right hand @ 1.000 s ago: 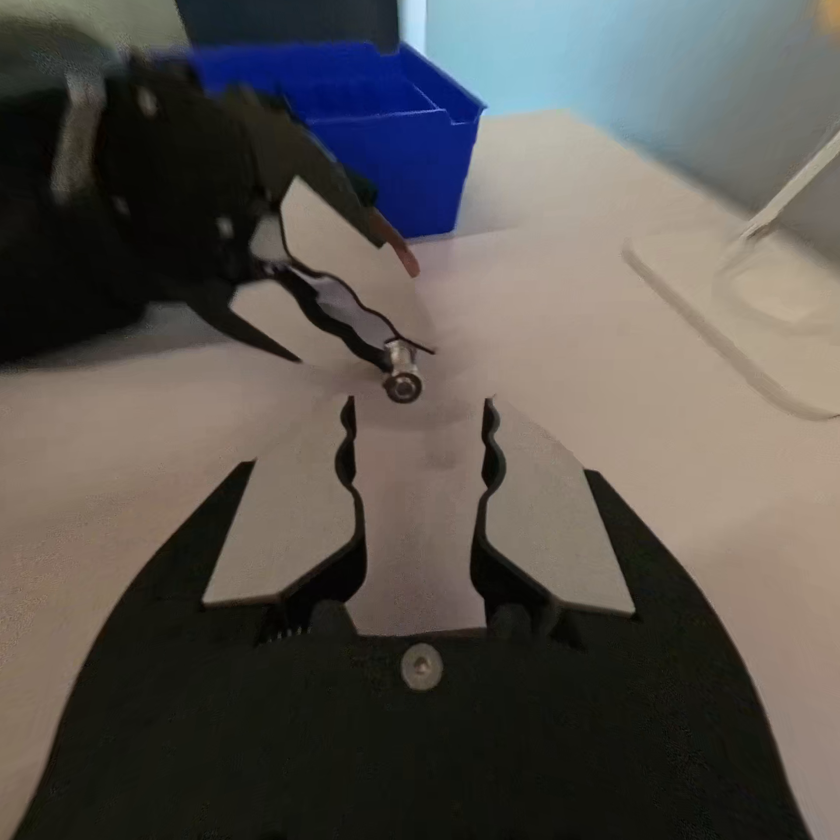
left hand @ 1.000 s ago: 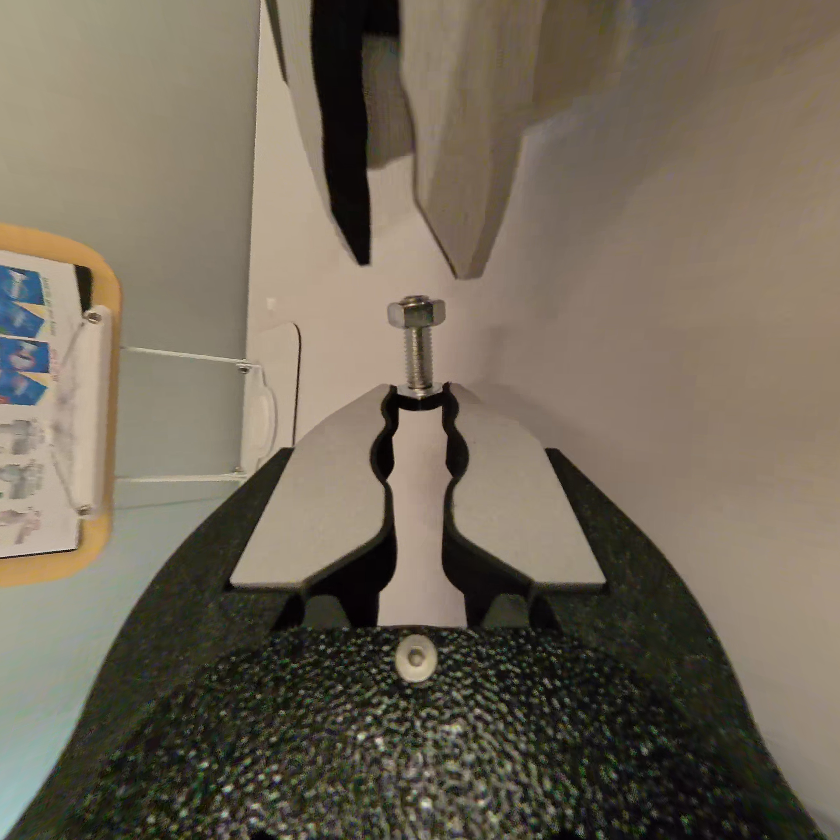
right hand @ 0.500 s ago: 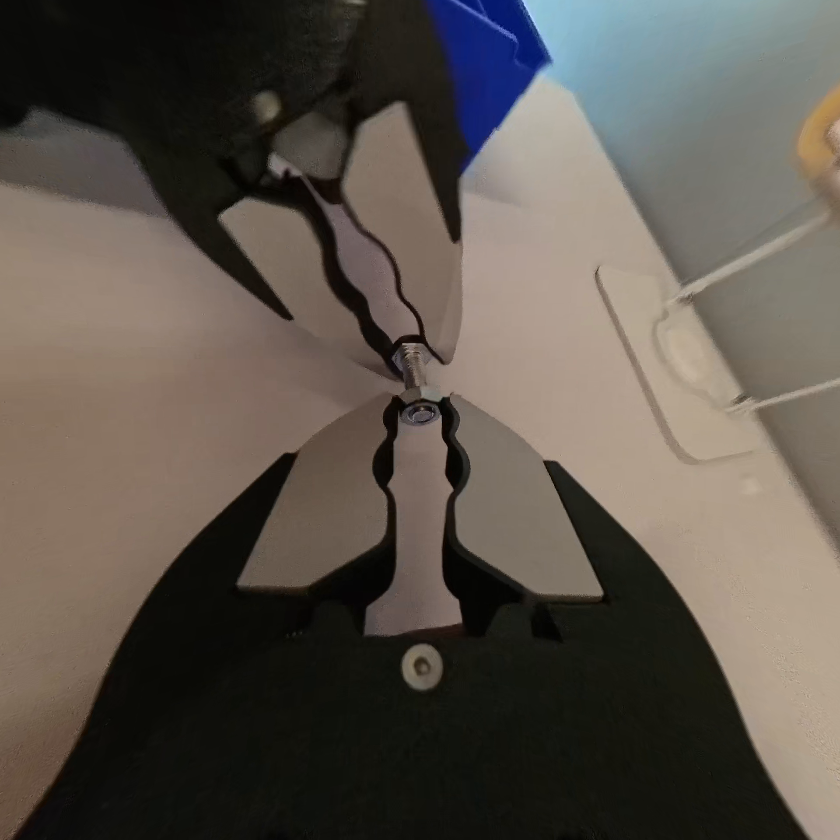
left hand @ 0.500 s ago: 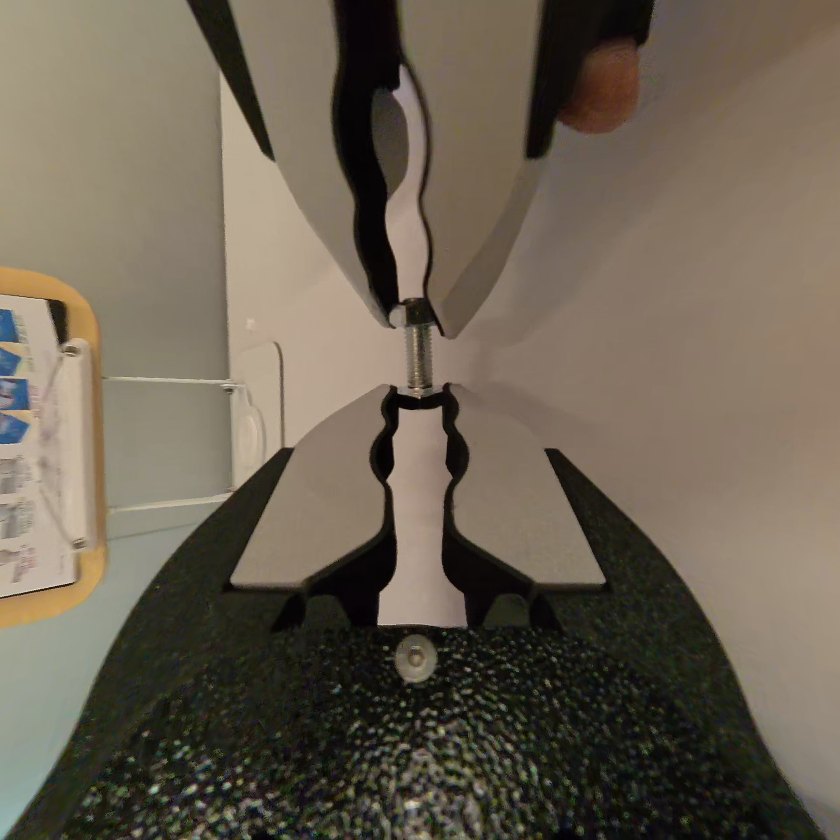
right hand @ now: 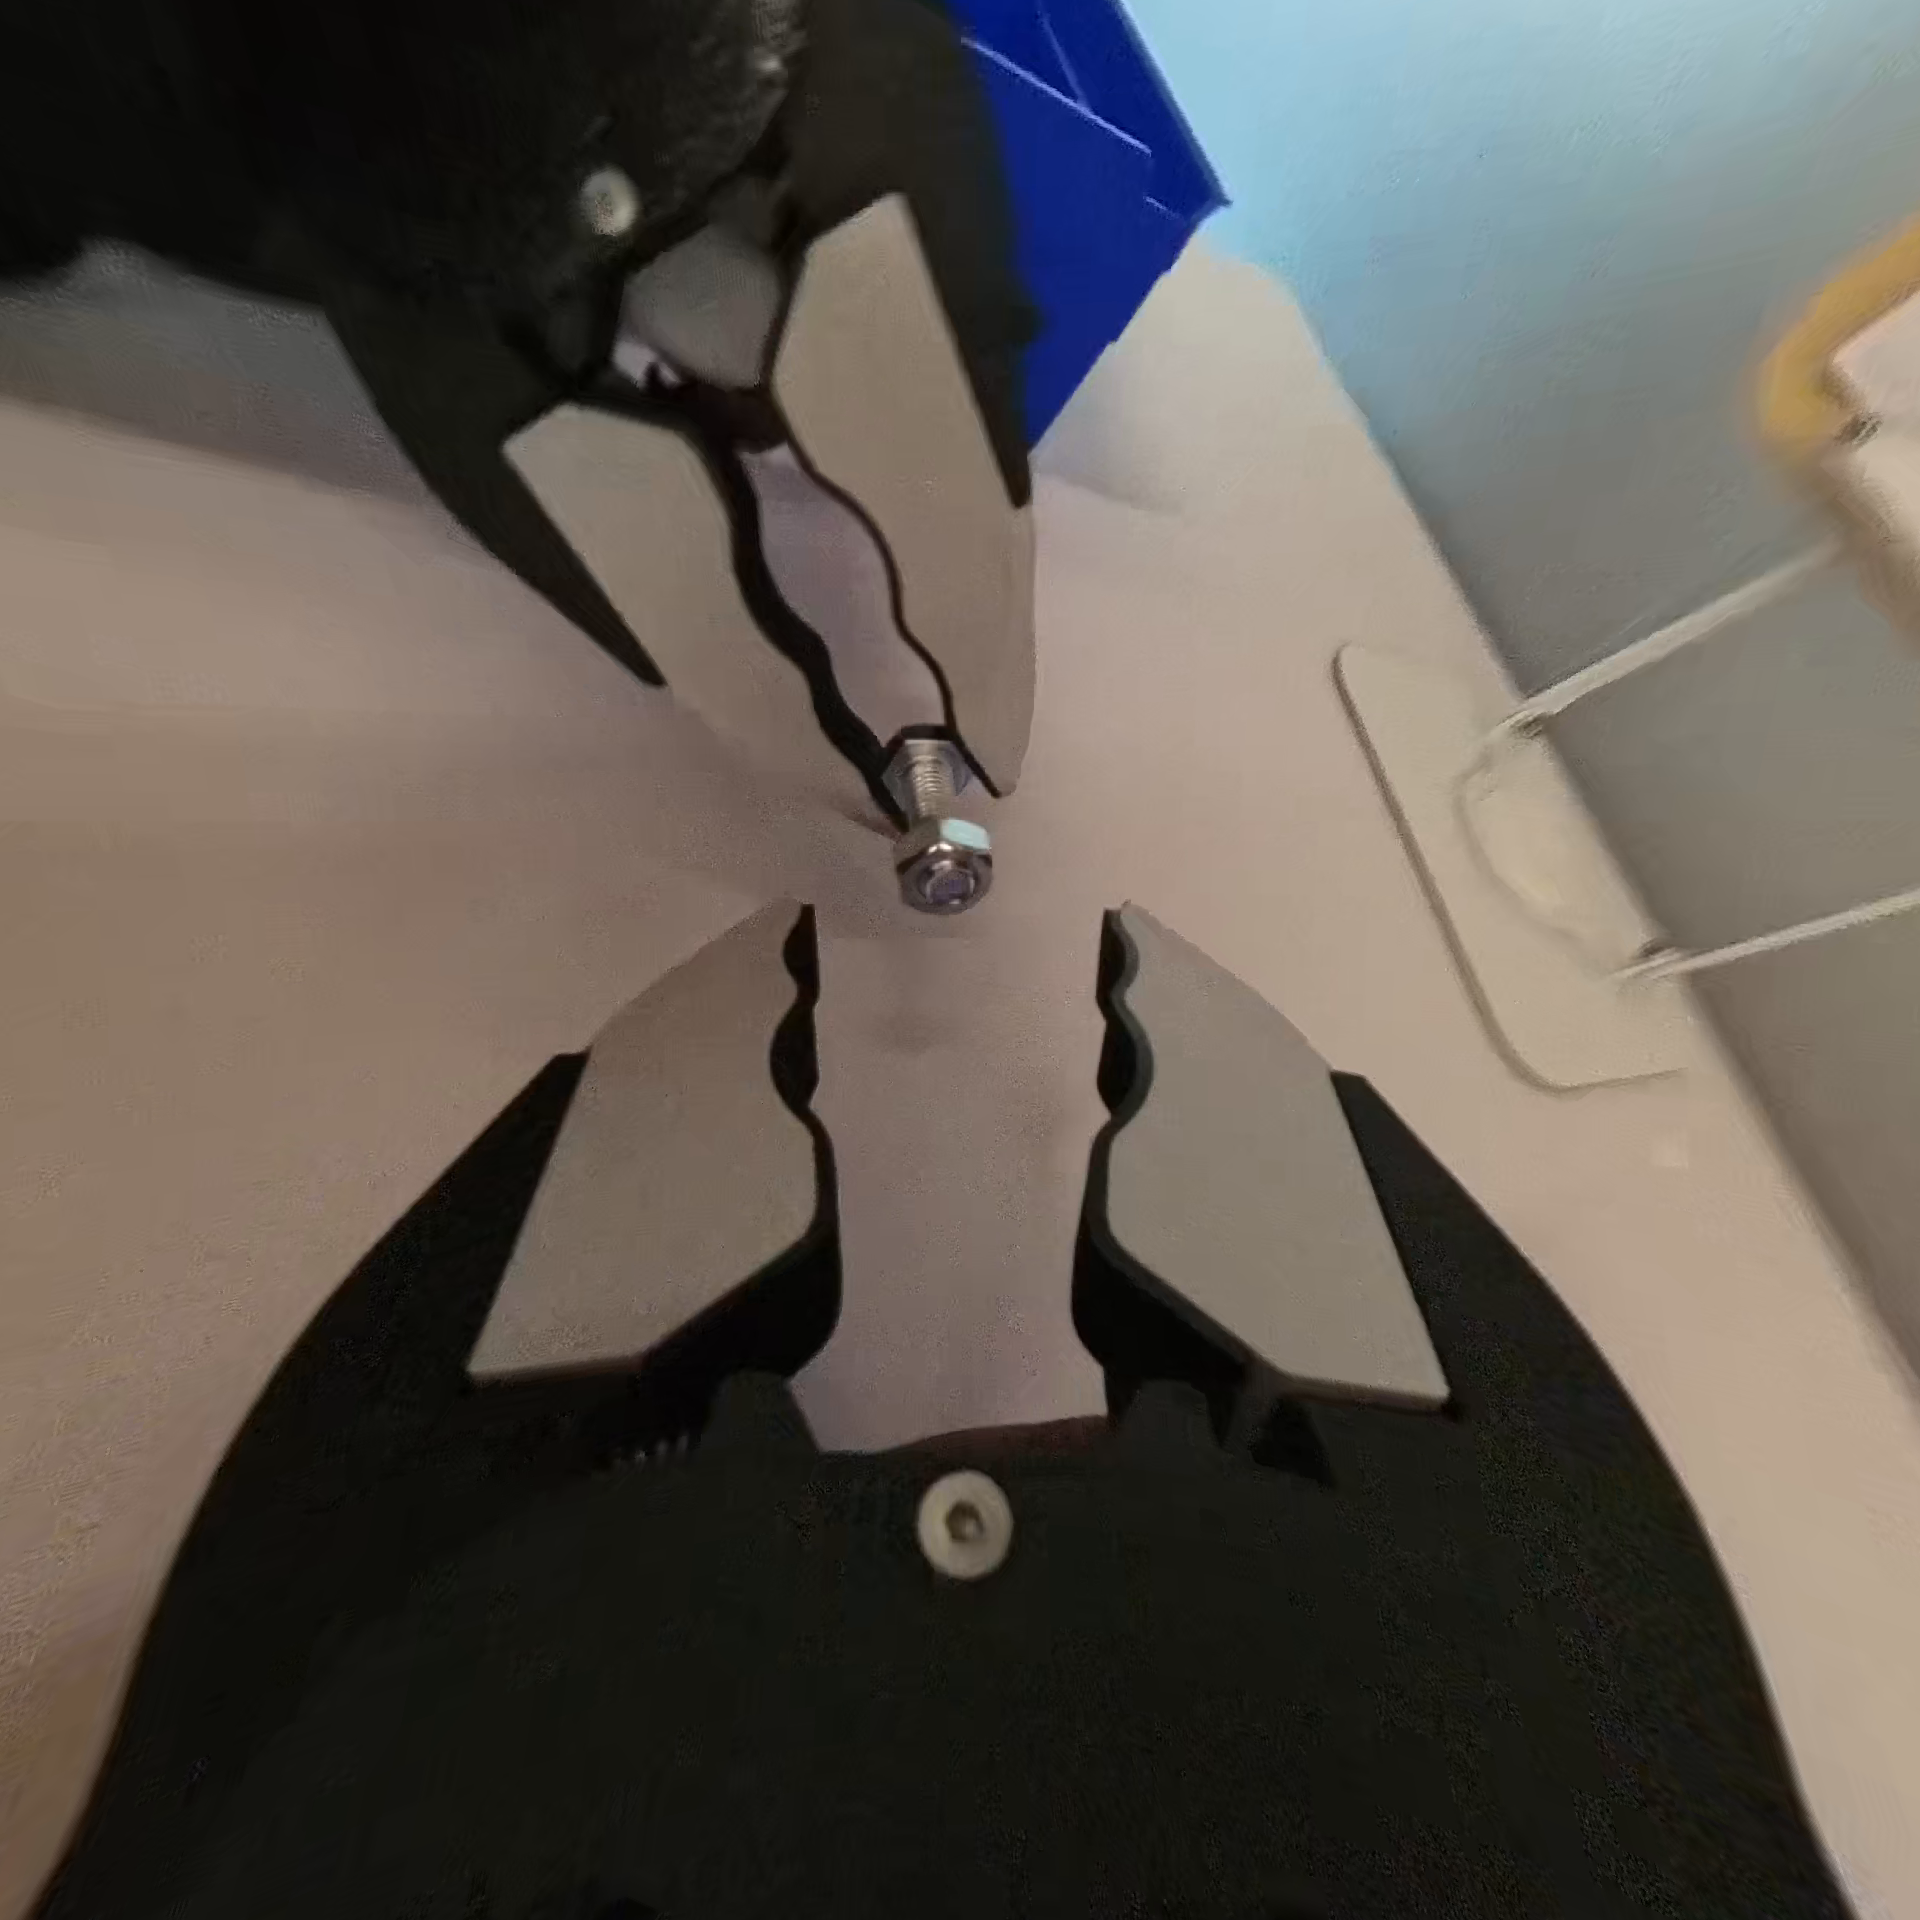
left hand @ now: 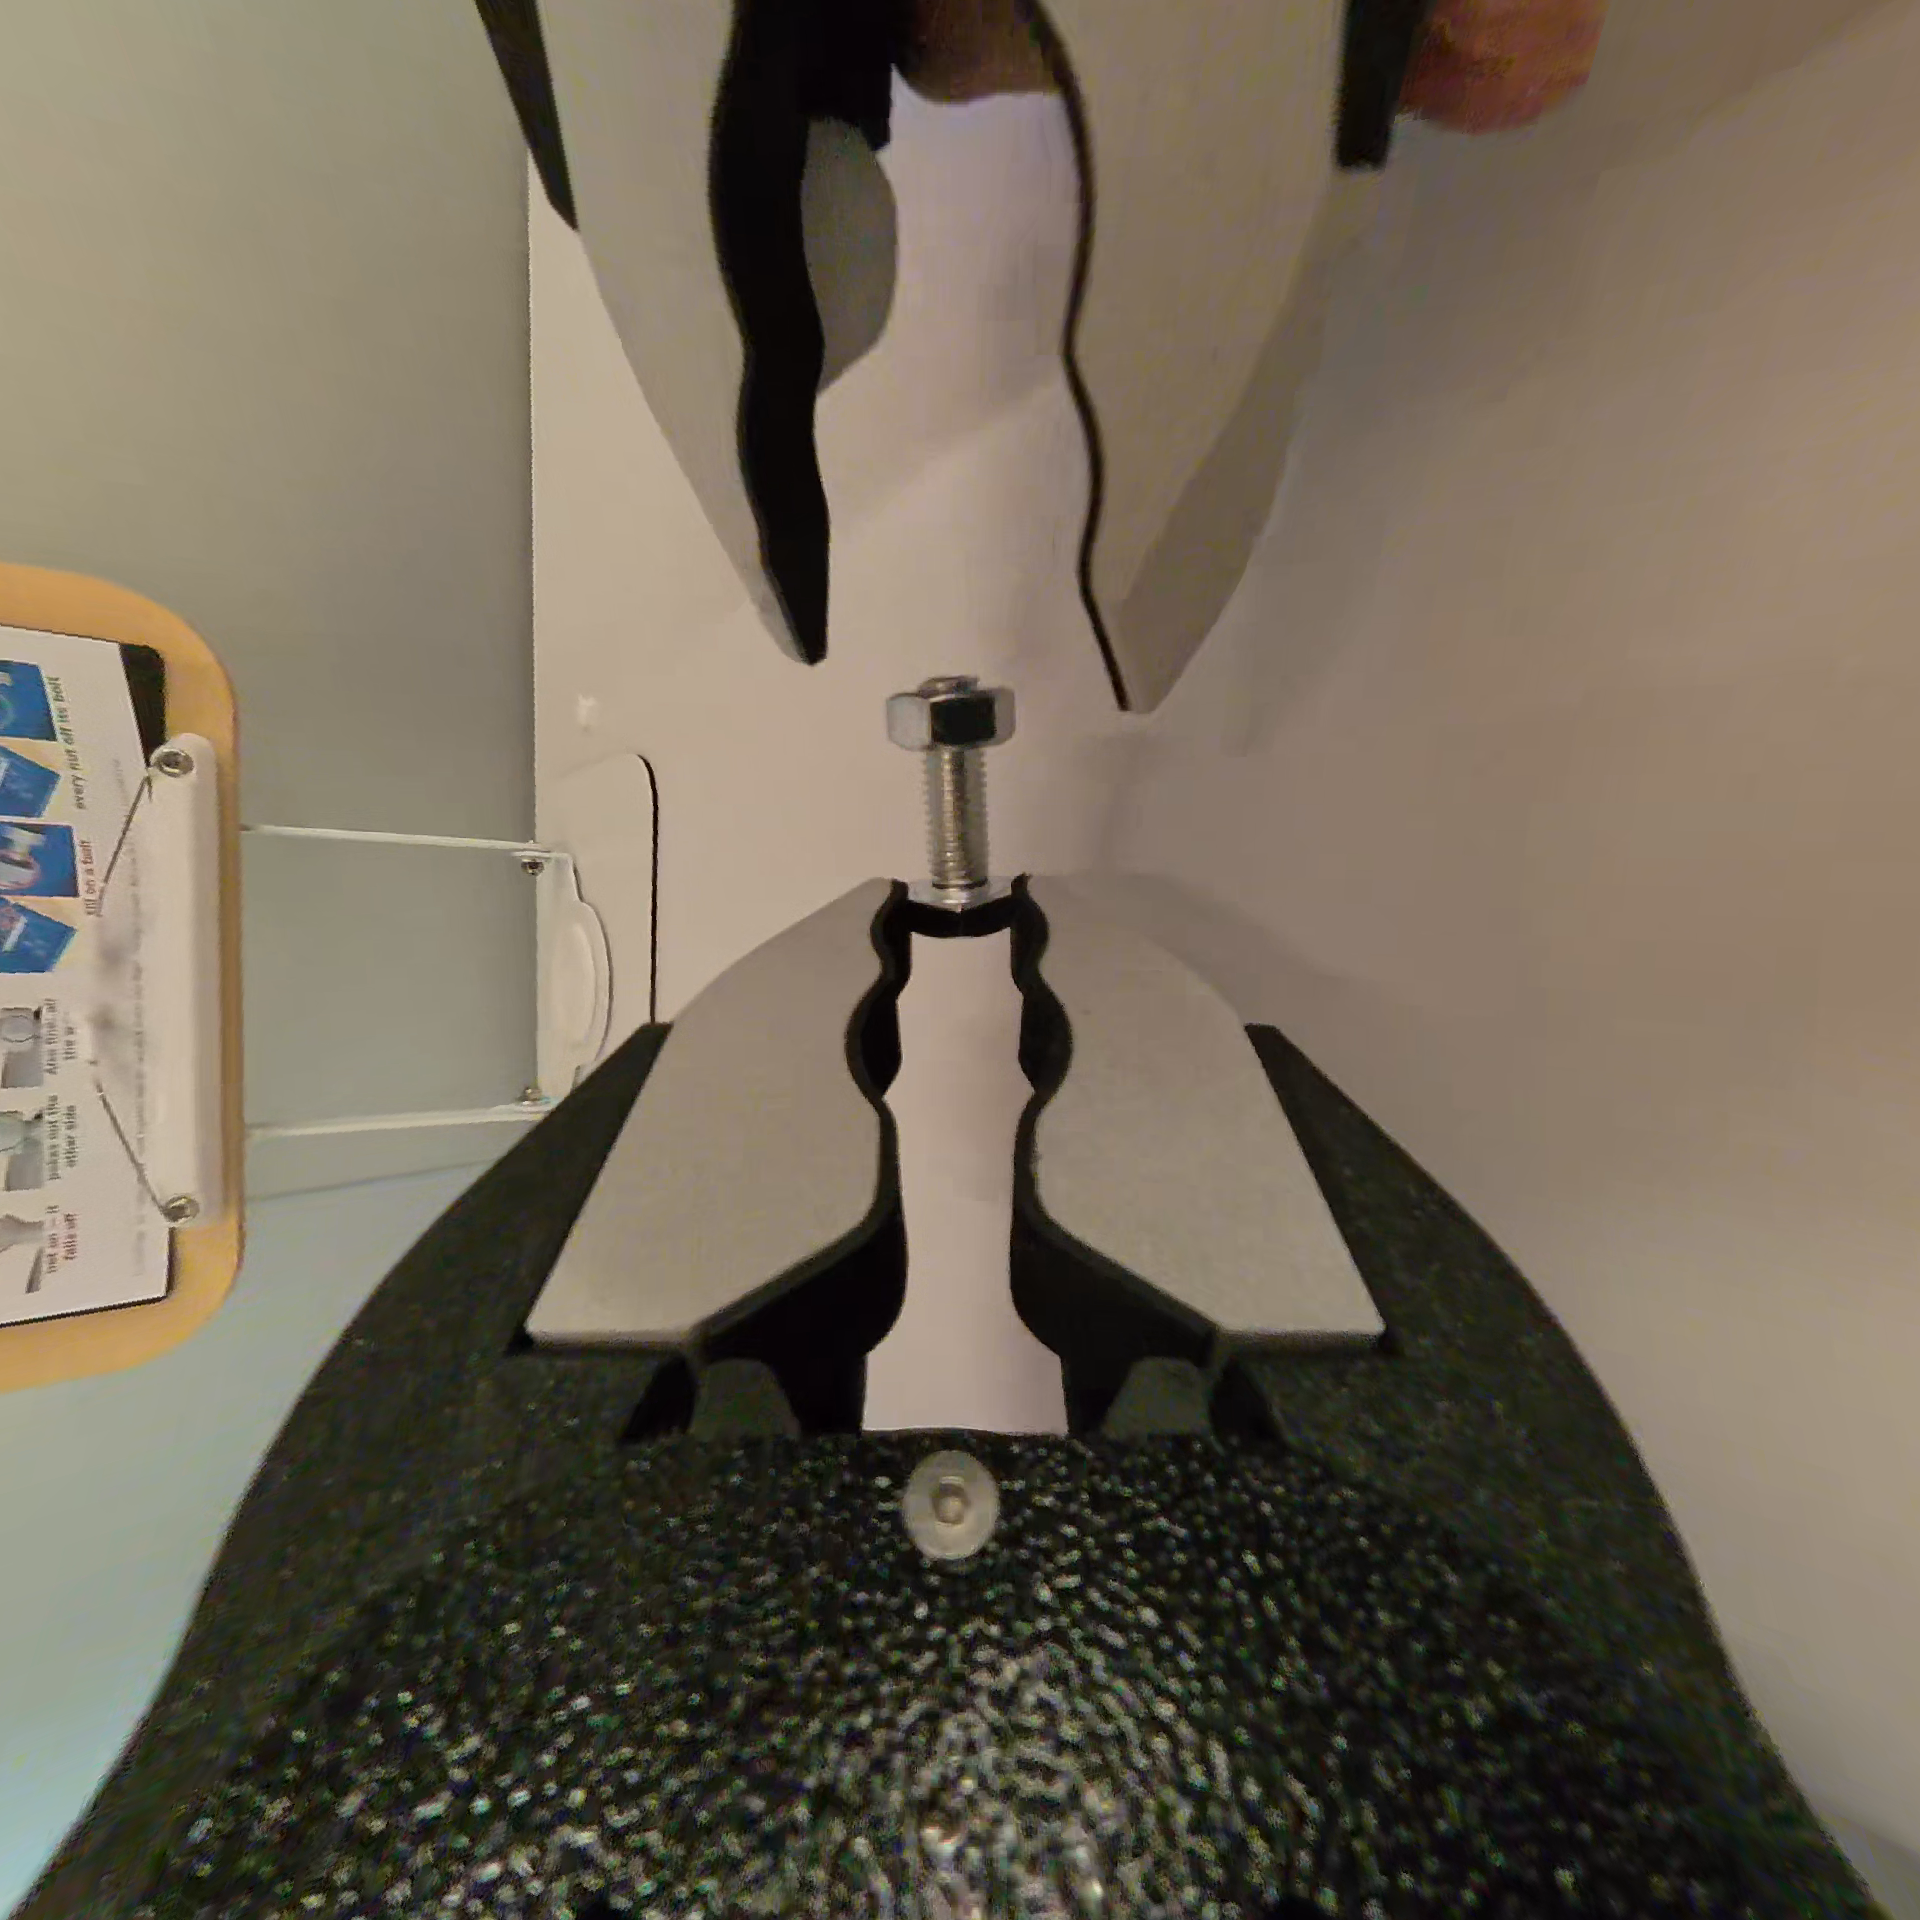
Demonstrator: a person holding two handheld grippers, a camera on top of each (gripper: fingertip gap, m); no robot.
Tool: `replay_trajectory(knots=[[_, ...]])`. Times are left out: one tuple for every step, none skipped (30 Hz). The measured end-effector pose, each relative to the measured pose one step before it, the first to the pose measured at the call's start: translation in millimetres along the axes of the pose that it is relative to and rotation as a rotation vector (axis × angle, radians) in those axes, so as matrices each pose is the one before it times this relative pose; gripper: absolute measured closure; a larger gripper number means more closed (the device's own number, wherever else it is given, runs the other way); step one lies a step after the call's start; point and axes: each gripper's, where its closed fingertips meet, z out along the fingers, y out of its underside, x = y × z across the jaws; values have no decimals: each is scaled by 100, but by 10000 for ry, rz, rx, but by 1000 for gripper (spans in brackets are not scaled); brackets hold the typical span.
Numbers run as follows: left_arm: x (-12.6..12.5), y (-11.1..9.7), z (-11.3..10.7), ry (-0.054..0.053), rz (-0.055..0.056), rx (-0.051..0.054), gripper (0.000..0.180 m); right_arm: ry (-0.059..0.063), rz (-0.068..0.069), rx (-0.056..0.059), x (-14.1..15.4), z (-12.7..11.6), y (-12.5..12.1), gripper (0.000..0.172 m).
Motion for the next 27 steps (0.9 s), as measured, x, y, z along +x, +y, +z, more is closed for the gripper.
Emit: replay_trajectory(knots=[[103,-152,-44,100,-72,95,163,132,-455,58,-150,-4,-235,122],[111,-139,-16,80,-41,81,163,65,-189,66,-130,47,-218,127],[94,-134,5,59,-1,62,163,15,-22,5,-108,92,-143,134],[119,-137,23,35,42,41,162,-40,107,-14,-89,64,-116,146],[39,-48,50,-39,88,-33,163,-33,351,-72,41,65,-10,154],[-105,160,80,-147,170,-160,163,-170,766,-201,89,151,212,154],[-94,175,75,-150,213,-170,163,-320,1274,-179,38,173,169,154],[-137,200,93,-206,238,-183,162,-453,1810,-45,-1,179,134,154],[-37,161,95,-143,280,-157,162,-647,2175,22,-111,162,206,154],[159,104,99,-14,249,-88,162,-764,1999,95,-135,88,189,154],[99,19,106,4,53,-18,162,-720,1266,206,-77,-30,9,154],[30,-64,58,39,-134,55,162,-570,486,213,-97,-97,-153,152],[30,-78,20,89,-211,76,162,-368,-101,82,-177,-98,-193,143],[8,22,10,84,-198,19,162,-97,-562,0,-159,-133,-218,134],[-49,85,-22,42,-200,5,162,221,-939,-9,-19,-178,-227,130],[-2,74,-34,104,-253,46,162,462,-1170,-53,115,-207,-170,124],[13,40,-56,126,-279,83,162,561,-1271,-112,178,-205,-86,119],[-18,-3,-77,108,-253,99,162,590,-1320,-180,195,-182,16,118],[13,-16,-87,132,-249,90,162,559,-1297,-202,150,-144,72,118],[61,-34,-71,151,-217,80,162,532,-1158,-194,144,-90,93,118],[43,-52,-63,103,-141,84,162,405,-995,-203,26,-18,115,118],[110,-53,-44,124,-100,80,162,217,-755,-135,-180,50,41,118],[150,-79,-10,144,-77,72,163,120,-456,-46,-231,103,-81,121],[169,-125,-14,124,-29,80,163,-1,-217,5,-316,138,-134,125],[176,-152,23,108,-4,86,163,-70,-65,22,-325,156,-131,132],[181,-234,-1,94,28,104,163,-28,19,3,-158,121,-82,147],[64,-173,27,-28,93,41,163,23,192,-31,30,72,-41,153]])
